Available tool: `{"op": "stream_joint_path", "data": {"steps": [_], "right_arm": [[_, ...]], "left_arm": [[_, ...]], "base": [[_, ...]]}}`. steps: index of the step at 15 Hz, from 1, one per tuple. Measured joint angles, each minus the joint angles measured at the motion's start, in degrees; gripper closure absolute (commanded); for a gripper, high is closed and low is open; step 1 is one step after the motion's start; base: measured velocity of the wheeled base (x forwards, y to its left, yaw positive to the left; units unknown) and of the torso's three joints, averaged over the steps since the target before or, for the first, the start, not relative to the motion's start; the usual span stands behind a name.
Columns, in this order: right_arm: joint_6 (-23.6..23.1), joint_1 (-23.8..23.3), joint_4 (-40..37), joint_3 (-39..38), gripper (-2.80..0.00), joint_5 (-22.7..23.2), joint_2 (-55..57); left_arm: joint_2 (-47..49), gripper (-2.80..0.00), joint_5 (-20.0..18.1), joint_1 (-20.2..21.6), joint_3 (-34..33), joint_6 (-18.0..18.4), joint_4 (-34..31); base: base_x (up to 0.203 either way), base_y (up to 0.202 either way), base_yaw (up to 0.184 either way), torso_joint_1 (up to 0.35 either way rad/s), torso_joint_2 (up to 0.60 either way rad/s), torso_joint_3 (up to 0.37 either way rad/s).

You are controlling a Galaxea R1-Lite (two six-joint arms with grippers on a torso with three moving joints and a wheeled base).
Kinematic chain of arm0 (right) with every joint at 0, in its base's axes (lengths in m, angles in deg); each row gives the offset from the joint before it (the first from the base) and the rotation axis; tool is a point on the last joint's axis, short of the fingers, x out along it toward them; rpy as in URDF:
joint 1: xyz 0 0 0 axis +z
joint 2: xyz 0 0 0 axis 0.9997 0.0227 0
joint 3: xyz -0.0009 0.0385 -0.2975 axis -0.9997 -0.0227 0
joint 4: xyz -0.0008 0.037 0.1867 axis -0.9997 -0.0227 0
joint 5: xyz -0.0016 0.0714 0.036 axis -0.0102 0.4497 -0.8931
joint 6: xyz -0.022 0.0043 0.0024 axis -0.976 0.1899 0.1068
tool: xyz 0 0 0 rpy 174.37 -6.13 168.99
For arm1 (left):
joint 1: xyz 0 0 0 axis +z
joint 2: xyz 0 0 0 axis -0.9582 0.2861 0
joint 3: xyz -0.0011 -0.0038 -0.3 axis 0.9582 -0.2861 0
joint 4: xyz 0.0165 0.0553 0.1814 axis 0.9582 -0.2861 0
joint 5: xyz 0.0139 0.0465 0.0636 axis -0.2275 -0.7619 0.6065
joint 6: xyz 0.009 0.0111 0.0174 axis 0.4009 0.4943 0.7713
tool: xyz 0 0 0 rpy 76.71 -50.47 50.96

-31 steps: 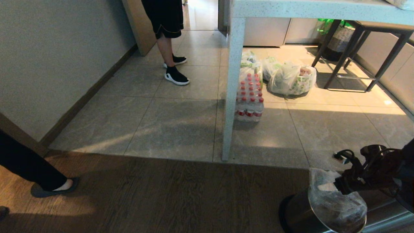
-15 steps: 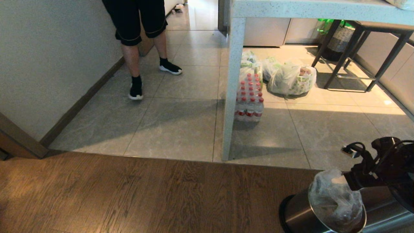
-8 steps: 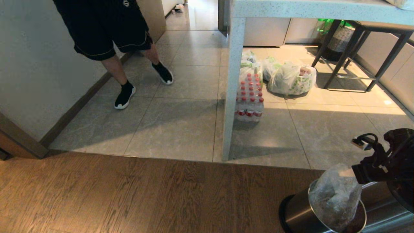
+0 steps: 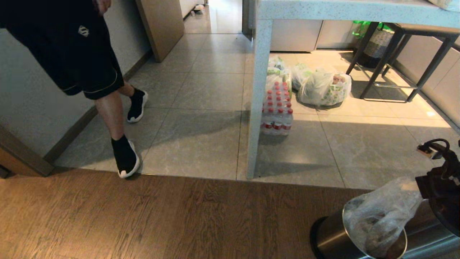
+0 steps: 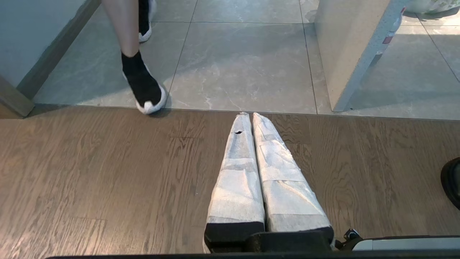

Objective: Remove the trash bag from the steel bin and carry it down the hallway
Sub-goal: Pick up the trash bag

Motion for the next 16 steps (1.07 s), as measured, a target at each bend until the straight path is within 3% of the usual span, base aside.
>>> {"op": "stream_joint_path", "data": {"steps": [7,16], "right_arm": [[0.02,-4.65,-1.00,0.29,0.00,-4.17,-5.04],[-0.01,-10.57,-1.73,9.51,0.00,-5.19,-0.02]], "left_arm": [[0.00,0.00,0.00,-0.02,0.00,0.00,-0.01],[0.00,0.00,0.00,0.00,0.00,0.00,0.03]], "base": [[0.000,0.000,0.000,0.000,0.00,0.000],[0.000,0.000,0.000,0.000,0.00,0.000]]}}
